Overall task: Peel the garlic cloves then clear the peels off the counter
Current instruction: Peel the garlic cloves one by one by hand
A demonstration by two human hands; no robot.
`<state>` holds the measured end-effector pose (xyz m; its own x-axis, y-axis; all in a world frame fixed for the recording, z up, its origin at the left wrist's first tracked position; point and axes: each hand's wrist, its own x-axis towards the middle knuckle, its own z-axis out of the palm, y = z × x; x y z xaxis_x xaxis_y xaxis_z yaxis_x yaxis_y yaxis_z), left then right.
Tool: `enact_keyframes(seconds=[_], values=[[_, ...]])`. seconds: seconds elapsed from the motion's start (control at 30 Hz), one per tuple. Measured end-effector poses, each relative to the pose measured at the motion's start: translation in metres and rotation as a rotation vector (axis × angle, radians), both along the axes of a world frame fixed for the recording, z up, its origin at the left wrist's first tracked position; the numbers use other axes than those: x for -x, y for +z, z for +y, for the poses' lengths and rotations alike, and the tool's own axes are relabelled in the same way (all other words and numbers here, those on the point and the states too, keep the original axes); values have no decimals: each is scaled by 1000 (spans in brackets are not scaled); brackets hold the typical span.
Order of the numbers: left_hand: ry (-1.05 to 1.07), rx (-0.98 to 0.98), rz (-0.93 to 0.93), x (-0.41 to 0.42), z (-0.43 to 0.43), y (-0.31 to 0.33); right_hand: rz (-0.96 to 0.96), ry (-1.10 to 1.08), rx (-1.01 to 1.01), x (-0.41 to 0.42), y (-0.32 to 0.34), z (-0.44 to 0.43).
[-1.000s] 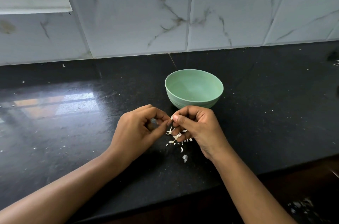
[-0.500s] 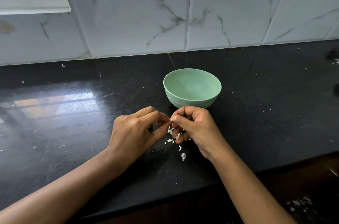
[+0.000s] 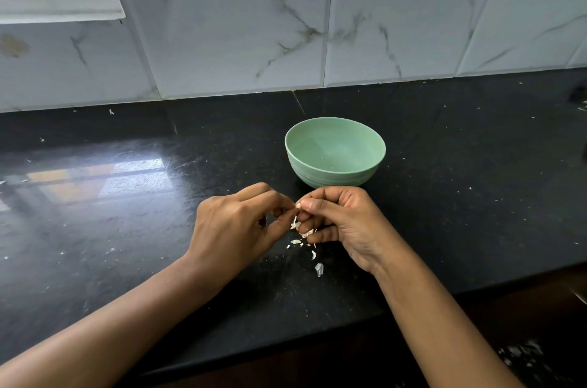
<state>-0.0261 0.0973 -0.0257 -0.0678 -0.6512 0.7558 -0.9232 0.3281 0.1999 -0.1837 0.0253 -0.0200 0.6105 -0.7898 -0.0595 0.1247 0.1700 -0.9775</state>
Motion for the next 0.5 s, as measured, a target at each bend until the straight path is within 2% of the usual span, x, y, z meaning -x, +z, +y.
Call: enact_keyframes(seconds=[0.3, 0.5], values=[[-26, -72, 66, 0, 1, -3, 45, 33, 84, 0, -4, 0], [-33, -107, 86, 0, 0, -5, 164, 1, 288, -2, -10, 1]])
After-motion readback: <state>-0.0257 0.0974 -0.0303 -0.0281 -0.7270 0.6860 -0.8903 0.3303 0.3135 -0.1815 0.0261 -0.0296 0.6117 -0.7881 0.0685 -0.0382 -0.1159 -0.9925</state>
